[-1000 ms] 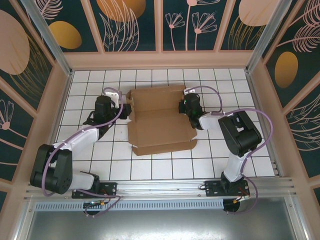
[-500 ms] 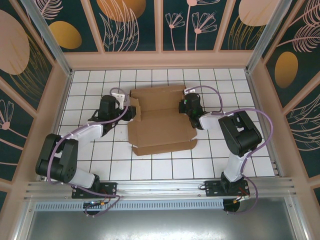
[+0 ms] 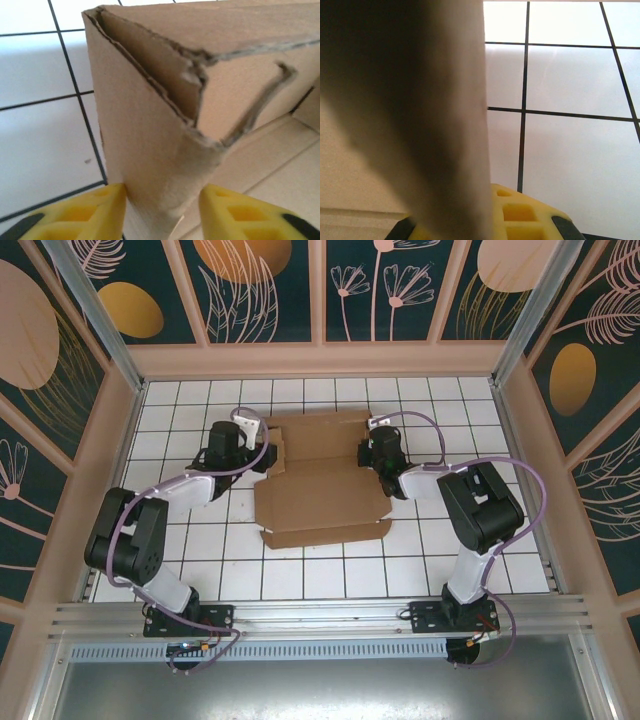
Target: Fold the paper box
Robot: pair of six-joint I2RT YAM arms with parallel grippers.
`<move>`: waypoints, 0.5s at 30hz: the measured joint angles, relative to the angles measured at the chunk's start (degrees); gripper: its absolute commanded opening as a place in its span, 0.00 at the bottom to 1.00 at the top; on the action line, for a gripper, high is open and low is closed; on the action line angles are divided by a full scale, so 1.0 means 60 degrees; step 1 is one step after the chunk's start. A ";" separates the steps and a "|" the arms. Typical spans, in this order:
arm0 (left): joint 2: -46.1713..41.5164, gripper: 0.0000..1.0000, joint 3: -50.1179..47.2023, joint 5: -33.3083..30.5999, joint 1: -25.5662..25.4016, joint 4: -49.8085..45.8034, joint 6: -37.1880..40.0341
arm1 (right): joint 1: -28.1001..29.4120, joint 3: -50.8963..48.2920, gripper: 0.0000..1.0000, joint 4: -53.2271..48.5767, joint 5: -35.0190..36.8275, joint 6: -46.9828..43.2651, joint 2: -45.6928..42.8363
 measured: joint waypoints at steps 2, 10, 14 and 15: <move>0.0142 0.25 0.0135 -0.0284 0.0004 -0.0018 0.0062 | 0.0004 -0.0062 0.00 -0.0029 0.0007 0.0000 -0.0069; 0.0248 0.23 0.0335 -0.1818 -0.0098 -0.0153 0.0138 | 0.0280 -0.0175 0.00 -0.0521 0.0047 0.0066 -0.0433; 0.0463 0.35 0.0488 -0.1982 -0.0106 -0.0149 0.0328 | 0.0401 -0.0186 0.00 -0.0765 0.0036 0.0073 -0.0590; 0.0590 0.35 0.0579 -0.1996 -0.0106 -0.0153 0.0357 | 0.0426 -0.0186 0.00 -0.0820 0.0036 0.0073 -0.0601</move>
